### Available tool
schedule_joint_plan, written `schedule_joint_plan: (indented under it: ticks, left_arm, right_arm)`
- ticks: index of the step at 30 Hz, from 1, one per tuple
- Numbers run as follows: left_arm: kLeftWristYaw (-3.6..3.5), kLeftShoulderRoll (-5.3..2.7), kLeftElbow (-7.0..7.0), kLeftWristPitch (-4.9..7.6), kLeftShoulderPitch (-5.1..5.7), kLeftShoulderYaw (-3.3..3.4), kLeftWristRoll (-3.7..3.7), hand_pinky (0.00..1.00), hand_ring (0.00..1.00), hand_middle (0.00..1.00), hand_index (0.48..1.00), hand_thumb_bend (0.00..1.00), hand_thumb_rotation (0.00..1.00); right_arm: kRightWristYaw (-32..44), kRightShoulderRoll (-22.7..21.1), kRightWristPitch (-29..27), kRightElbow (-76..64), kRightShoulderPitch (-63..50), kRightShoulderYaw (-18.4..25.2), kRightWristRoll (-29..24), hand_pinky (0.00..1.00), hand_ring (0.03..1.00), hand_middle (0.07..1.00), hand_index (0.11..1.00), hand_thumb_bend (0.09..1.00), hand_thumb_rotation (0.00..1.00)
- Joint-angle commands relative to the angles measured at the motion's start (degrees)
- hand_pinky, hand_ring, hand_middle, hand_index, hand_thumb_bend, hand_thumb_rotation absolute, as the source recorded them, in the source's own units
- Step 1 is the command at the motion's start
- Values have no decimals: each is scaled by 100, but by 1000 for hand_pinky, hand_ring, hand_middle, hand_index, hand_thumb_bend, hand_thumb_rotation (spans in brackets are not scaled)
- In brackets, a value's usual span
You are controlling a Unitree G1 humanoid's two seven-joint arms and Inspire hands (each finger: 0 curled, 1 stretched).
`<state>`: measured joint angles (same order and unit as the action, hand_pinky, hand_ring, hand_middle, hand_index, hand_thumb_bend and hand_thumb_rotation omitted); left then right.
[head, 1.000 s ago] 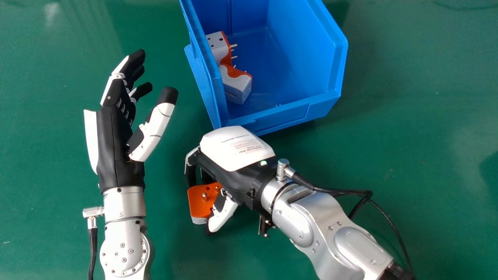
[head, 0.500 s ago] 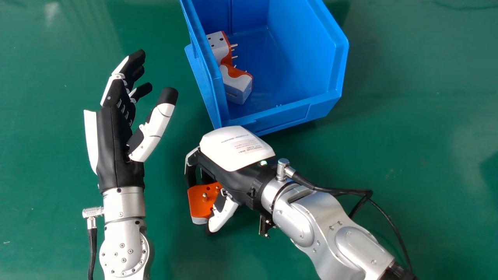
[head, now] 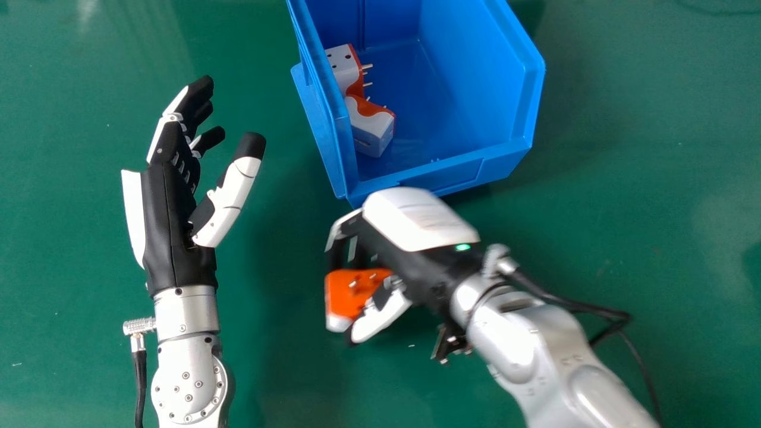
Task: Pick all objects and put in blue box
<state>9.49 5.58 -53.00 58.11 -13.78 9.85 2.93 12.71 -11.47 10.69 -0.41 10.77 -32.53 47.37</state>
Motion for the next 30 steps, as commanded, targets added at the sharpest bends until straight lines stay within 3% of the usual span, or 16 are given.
schedule_joint_plan:
  ticks: [1, 6, 8, 14, 16, 24, 30]
  left_arm:
    - [17, 11, 36, 77, -44, -38, 70, 794, 867, 865, 803, 764, 534]
    - [26, 6, 49, 72, -40, -28, 76, 796, 868, 865, 803, 765, 537]
    - [-29, -8, 49, 73, -42, -25, 15, 797, 868, 865, 803, 765, 537]
    - [-128, -21, 46, 83, -36, -22, -60, 798, 869, 867, 803, 764, 533]
    - [-150, -23, 57, 79, -28, -22, -78, 803, 873, 869, 804, 764, 531]
    - [-127, -13, 122, 61, 33, -26, -48, 807, 875, 869, 803, 769, 532]
    - [-200, -42, 183, 43, 86, -25, -117, 811, 876, 869, 804, 771, 533]
  right_arm:
    - [-145, -34, 0, -451, -116, 214, -80, 195, 363, 465, 549, 505, 0]
    - [-294, -170, -82, -850, -367, 565, -134, 221, 372, 469, 541, 507, 0]
    - [-370, -199, -66, -977, -455, 690, -141, 227, 375, 470, 536, 508, 0]
    - [-604, -275, -131, -1266, -690, 1021, -180, 234, 378, 472, 527, 510, 0]
    - [-646, -291, -141, -1350, -753, 1069, -186, 247, 383, 479, 519, 511, 0]
    - [-1083, -297, -455, -1612, -1012, 1177, -236, 245, 378, 473, 526, 510, 0]
    - [-1792, -241, -993, -1506, -1142, 1254, -265, 264, 383, 481, 520, 511, 0]
